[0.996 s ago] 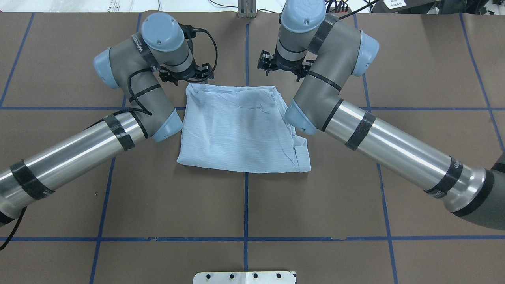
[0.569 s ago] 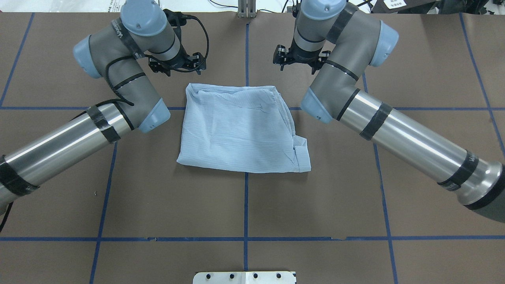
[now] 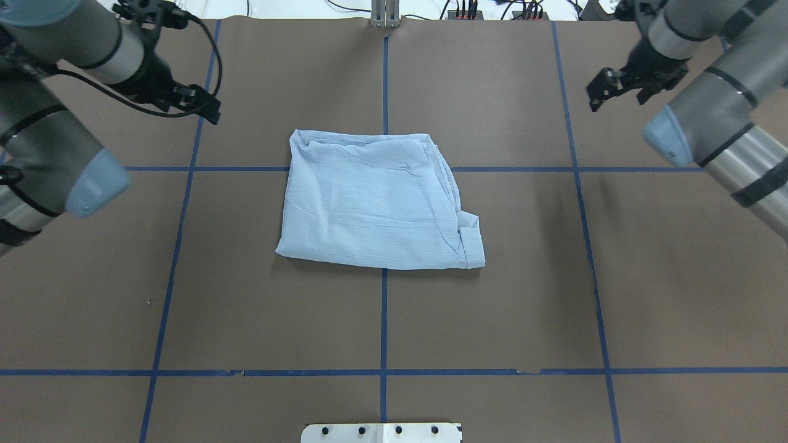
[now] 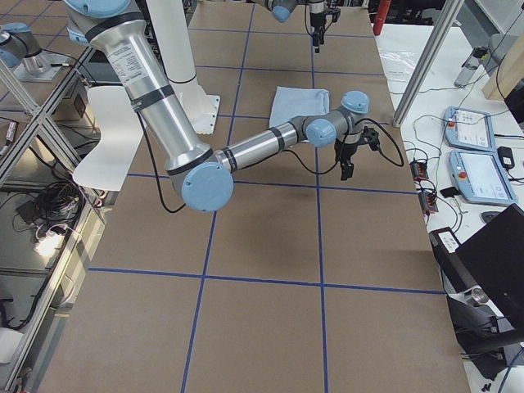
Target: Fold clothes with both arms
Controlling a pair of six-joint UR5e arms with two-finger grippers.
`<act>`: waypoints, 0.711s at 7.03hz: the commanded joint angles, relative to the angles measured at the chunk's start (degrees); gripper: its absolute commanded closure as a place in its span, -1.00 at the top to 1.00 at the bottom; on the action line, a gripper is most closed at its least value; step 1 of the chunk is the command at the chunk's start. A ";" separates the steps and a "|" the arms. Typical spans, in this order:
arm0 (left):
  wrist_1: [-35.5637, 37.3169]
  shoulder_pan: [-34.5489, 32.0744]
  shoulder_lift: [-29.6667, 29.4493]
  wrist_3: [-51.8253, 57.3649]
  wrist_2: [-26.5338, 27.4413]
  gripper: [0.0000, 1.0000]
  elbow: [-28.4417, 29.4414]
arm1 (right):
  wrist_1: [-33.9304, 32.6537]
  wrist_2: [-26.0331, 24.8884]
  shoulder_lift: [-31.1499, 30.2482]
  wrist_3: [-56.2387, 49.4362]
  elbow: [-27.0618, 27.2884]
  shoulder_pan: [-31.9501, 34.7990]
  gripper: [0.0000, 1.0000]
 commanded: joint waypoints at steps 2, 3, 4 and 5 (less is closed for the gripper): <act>2.06 -14.47 15.70 27.33 -3.00 1.00 -4.01 | -3.43 5.33 -20.07 -25.57 10.71 11.12 1.00; 1.88 -16.87 19.74 28.52 -5.09 1.00 -4.53 | -3.25 5.70 -26.76 -27.81 13.88 14.46 1.00; 1.10 -18.11 25.18 28.01 -7.02 1.00 -5.67 | -3.51 5.96 -33.26 -27.22 17.82 17.71 1.00; 1.26 -21.34 29.06 28.27 -7.13 1.00 -4.98 | -4.12 6.05 -36.90 -26.78 19.08 20.44 1.00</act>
